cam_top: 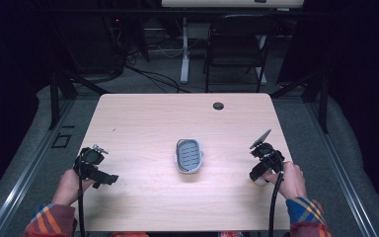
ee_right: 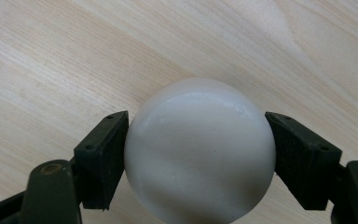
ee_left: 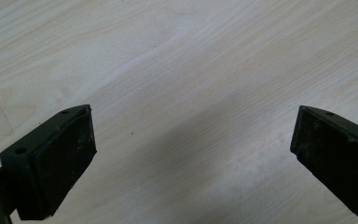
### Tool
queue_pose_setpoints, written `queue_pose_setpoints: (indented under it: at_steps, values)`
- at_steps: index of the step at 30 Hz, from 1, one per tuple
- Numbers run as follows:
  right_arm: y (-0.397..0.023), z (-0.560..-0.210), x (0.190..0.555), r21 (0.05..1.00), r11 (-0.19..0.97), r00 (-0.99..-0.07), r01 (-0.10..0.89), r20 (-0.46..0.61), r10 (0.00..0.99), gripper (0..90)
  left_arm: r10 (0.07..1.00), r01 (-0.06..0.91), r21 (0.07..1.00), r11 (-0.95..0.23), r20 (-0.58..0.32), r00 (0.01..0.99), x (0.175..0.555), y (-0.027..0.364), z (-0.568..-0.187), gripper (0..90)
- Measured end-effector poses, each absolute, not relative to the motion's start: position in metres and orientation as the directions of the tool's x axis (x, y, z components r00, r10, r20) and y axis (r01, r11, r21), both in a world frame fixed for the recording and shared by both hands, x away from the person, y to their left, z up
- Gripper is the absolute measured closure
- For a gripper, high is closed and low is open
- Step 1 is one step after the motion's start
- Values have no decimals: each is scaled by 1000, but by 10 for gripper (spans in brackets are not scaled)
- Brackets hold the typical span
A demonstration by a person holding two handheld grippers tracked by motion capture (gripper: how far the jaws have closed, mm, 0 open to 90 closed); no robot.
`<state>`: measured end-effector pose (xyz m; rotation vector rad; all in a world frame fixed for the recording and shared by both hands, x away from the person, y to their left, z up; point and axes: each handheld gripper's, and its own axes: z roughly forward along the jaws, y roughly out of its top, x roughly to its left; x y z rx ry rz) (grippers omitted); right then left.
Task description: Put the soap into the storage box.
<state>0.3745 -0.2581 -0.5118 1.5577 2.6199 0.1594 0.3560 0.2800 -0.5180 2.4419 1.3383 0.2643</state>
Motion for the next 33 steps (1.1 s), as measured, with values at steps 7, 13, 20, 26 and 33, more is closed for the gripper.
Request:
queue_pose_setpoints:
  at_steps: [7, 13, 20, 26, 33]
  values:
    - [-252, -508, 377, 121, 499, -499, 858, -34, 866, 242, 844, 780, 382, -495, -2, 537, 356, 280, -518, 0]
    - [-245, -506, 379, 118, 515, -515, 849, -40, 856, 242, 844, 780, 383, -495, -2, 537, 356, 280, -518, 0]
    - [-240, -504, 380, 133, 515, -515, 847, -33, 856, 242, 843, 780, 382, -496, -2, 537, 356, 280, -518, 0]
    - [-232, -500, 384, 138, 523, -525, 841, -25, 851, 242, 843, 780, 381, -496, -2, 538, 356, 280, -518, 0]
    - [-219, -498, 390, 140, 545, -548, 826, -23, 836, 242, 843, 779, 382, -497, -2, 538, 356, 280, -518, 0]
